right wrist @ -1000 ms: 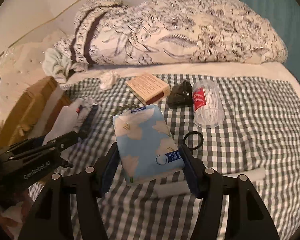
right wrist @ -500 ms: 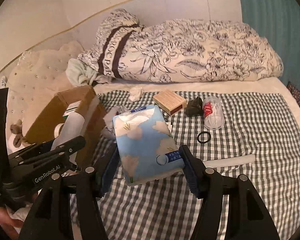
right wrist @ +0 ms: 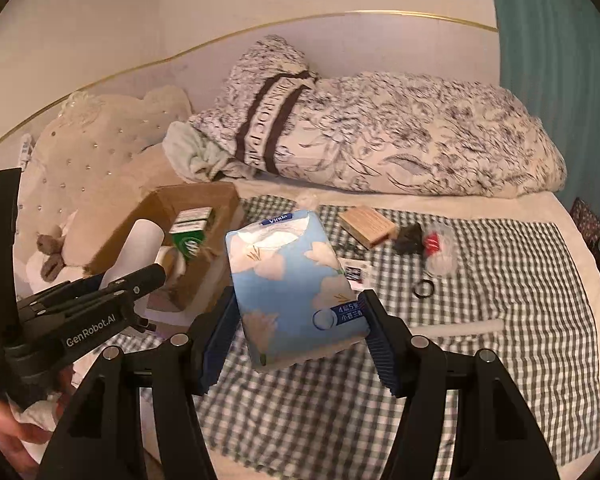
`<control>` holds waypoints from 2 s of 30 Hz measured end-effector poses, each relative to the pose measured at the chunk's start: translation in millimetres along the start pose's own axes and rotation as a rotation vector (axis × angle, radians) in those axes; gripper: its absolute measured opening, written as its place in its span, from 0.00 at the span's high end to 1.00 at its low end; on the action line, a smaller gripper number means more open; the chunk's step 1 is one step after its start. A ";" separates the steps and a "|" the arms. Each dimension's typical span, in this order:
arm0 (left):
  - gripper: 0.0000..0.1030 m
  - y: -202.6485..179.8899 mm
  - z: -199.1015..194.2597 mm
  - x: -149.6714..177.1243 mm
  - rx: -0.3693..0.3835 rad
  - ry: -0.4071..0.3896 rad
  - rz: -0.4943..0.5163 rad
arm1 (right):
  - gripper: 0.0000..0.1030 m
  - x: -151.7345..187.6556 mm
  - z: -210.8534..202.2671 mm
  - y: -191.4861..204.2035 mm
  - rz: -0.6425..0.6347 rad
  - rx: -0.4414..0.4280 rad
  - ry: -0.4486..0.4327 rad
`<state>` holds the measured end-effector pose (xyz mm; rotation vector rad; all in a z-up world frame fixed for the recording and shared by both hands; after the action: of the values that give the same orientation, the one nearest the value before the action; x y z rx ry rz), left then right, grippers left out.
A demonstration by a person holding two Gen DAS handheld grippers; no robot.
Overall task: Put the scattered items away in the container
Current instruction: 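Lift the white cylinder and blue tissue pack toward the cardboard box, then lower the cylinder into the box and open left tool while right tool releases the tissue pack inside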
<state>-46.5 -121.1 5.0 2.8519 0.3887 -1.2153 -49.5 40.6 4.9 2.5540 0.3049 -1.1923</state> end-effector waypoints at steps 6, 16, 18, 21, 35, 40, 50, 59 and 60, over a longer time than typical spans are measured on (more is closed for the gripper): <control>0.57 54.6 -14.7 -24.8 -0.064 -0.024 -0.025 | 0.41 -24.3 8.2 50.7 -0.022 -0.071 -0.022; 0.57 119.0 19.5 -43.9 -0.129 -0.003 -0.060 | 0.41 -42.7 72.3 117.0 -0.072 -0.170 0.014; 0.57 123.8 32.5 -43.9 -0.121 0.015 -0.067 | 0.42 -45.4 88.4 123.8 -0.086 -0.172 0.033; 0.57 128.4 55.8 -42.1 -0.105 0.048 -0.082 | 0.47 -47.5 113.9 132.3 -0.120 -0.167 0.071; 0.57 110.6 96.4 -35.8 -0.054 0.081 -0.085 | 0.31 46.2 161.9 33.2 -0.152 -0.029 0.288; 0.57 110.9 102.3 -28.2 -0.081 0.104 -0.086 | 0.31 96.4 162.1 35.8 -0.154 -0.105 0.375; 0.57 112.4 95.8 -26.7 -0.102 0.091 -0.082 | 0.25 153.8 191.5 68.0 -0.261 -0.147 0.447; 0.44 114.4 91.4 -26.2 -0.103 0.090 -0.094 | 0.52 163.8 197.1 79.9 -0.277 -0.190 0.445; 0.38 117.0 90.6 -25.4 -0.109 0.089 -0.103 | 0.63 163.2 195.8 81.9 -0.274 -0.210 0.448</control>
<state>-100.3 -250.3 -49.6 2.8308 0.5924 -1.0478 -58.9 -96.0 -225.2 2.6199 0.8555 -0.6060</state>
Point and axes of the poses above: each gripper's, at about its wrist camera, not at the fingertips, and z roughly the way its jaws point, y to its left, x to its underside, the point moved 6 cm from there along z, roughly the way its jaws point, and after that the axes turned 6 degrees about -x, right-handed, at the moved point
